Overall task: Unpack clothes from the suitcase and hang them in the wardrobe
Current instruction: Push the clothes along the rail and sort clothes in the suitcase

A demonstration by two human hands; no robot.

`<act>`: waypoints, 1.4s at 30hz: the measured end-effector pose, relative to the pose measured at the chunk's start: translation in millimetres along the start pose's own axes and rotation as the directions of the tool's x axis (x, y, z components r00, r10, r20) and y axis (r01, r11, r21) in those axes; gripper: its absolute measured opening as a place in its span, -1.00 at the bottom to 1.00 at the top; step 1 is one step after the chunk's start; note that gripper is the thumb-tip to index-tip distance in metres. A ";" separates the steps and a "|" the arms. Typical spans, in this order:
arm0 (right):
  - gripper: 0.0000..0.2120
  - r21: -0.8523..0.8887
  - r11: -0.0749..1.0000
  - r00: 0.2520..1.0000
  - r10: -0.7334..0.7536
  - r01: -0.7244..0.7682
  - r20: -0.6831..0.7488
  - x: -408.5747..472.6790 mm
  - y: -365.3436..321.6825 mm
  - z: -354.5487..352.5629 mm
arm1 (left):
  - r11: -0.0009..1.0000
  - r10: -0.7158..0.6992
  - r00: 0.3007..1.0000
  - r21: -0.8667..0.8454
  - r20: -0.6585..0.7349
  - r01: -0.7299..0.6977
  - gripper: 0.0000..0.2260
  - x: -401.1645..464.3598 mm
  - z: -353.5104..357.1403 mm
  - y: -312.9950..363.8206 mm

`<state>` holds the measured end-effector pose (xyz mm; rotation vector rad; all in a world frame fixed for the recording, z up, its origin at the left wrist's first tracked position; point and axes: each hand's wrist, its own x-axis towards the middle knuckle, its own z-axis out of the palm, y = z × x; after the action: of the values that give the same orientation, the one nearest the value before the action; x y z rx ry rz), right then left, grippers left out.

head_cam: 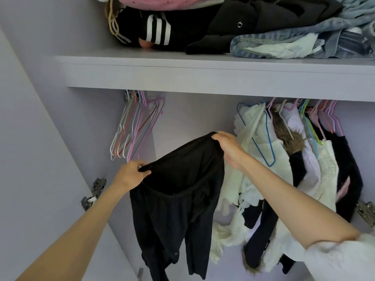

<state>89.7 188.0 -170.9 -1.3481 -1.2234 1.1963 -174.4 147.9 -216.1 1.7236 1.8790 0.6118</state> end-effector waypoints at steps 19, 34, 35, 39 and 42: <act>-0.64 0.005 0.972 0.909 0.219 -0.236 0.355 43.9 -3.3 178.8 | 0.864 -0.134 0.981 -0.468 0.142 0.186 -0.90 -21.6 -74.4 -13.0; -0.88 0.137 0.953 0.962 0.261 -0.271 0.084 71.7 -0.3 232.5 | 0.851 -0.211 0.970 -0.466 0.124 0.244 -0.90 -15.1 -85.2 -45.8; -0.85 0.143 0.962 0.973 0.226 -0.231 0.052 74.5 -0.8 226.9 | 0.839 -0.208 0.967 -0.482 0.145 0.253 -0.88 -14.3 -84.3 -46.9; -0.65 0.204 0.974 0.994 0.108 -0.101 -0.022 80.7 -9.6 201.5 | 0.827 -0.204 0.963 -0.496 0.175 0.265 -0.88 -15.2 -74.6 -45.2; -0.62 0.220 0.975 0.998 0.046 -0.036 -0.043 77.9 -19.4 181.1 | 0.919 -0.172 0.982 -0.344 0.084 0.190 -0.86 -9.7 -59.4 -40.0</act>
<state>-89.9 271.4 -174.9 -1.2357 -1.0021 1.2803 -242.5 135.4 -195.4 1.3088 1.7430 0.7673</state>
